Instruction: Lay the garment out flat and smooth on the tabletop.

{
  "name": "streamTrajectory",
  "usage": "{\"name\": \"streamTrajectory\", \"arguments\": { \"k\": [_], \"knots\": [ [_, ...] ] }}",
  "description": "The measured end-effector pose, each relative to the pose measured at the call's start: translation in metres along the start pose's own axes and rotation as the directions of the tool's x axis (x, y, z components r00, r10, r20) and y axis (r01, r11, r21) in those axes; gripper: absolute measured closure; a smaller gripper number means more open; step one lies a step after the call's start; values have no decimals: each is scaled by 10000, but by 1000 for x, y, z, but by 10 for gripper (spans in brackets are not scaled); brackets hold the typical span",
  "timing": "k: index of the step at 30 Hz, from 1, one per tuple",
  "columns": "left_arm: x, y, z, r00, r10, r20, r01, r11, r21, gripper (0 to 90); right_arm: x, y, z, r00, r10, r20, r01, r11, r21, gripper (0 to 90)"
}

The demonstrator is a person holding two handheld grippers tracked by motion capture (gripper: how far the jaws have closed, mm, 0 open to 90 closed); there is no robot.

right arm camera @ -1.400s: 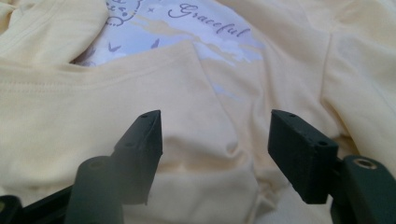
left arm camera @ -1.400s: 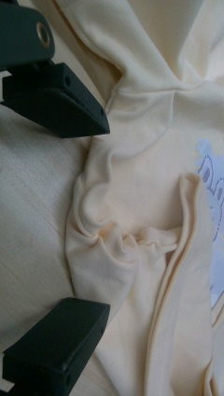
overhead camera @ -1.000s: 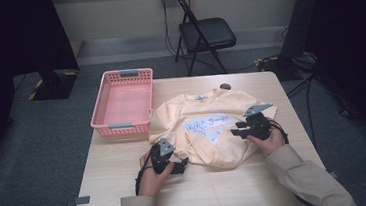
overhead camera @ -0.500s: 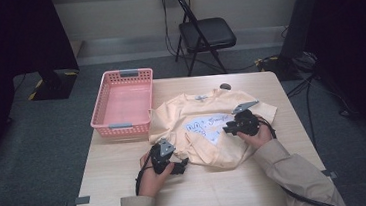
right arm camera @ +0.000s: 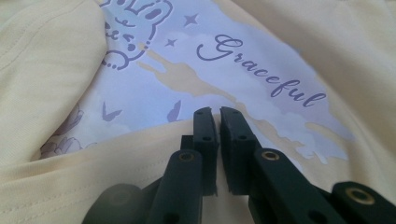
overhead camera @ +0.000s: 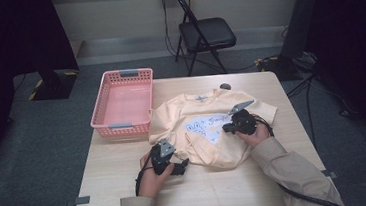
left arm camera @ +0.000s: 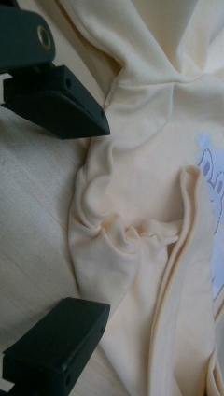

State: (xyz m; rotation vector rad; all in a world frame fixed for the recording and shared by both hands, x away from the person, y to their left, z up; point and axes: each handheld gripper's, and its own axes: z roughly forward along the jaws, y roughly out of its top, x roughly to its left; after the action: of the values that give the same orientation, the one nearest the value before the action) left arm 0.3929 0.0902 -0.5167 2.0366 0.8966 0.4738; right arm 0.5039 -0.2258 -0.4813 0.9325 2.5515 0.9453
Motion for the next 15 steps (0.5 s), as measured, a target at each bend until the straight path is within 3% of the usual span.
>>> {"name": "streamTrajectory", "arguments": {
  "k": [7, 15],
  "knots": [
    [0, 0, 0, 10000, -2, 3, 2, 10000, -1, 121, 0, -3, -11, 9991, 318, -263, -329, 9986, -421, 858],
    [0, 0, 0, 10000, 38, 38, -38, 10000, 9, 121, 6, -4, -34, 9987, 319, -386, -355, 9948, -953, 863]
  ]
}}
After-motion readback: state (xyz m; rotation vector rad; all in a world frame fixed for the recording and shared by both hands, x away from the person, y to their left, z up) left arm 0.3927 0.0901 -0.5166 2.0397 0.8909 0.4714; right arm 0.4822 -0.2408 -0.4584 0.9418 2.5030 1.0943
